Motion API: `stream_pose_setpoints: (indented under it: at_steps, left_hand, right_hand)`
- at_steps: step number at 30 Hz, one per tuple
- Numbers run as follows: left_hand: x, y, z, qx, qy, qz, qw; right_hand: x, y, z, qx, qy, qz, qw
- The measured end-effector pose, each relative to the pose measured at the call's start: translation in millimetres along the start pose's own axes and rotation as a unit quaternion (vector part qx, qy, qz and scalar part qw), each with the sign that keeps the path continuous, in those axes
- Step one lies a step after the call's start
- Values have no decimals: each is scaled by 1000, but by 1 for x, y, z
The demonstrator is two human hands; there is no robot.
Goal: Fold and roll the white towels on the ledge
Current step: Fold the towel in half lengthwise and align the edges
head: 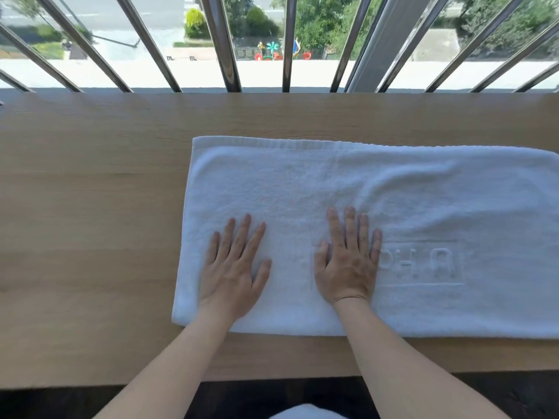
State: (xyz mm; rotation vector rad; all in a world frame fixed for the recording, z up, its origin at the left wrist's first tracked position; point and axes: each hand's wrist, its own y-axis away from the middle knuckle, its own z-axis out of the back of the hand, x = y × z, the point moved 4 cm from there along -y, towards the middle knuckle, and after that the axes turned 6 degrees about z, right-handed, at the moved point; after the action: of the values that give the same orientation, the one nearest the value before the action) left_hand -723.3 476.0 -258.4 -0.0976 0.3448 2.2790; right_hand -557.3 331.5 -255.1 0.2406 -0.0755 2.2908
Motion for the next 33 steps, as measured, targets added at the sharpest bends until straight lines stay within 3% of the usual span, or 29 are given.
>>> stream_pose_setpoints:
  at_steps: [11,20,22,27,33]
  left_hand:
    - [60,-68,35,-9,33,46,998]
    - [60,-144,50,-15,25,104,994]
    - [37,-135,46,-13,24,66,997]
    - [-50,-88,23,7,7,-124,992]
    - [-95,-94,24,-6,9,-207,978]
  right_hand:
    - [0,1,2,-11,-4,9,1000]
    - [1,1,2,-13,3,10,1000]
    - [2,1,2,-17,3,12,1000]
    - [3,0,2,-39,-17,10,999]
    - [4,1,12,-82,-88,14,993]
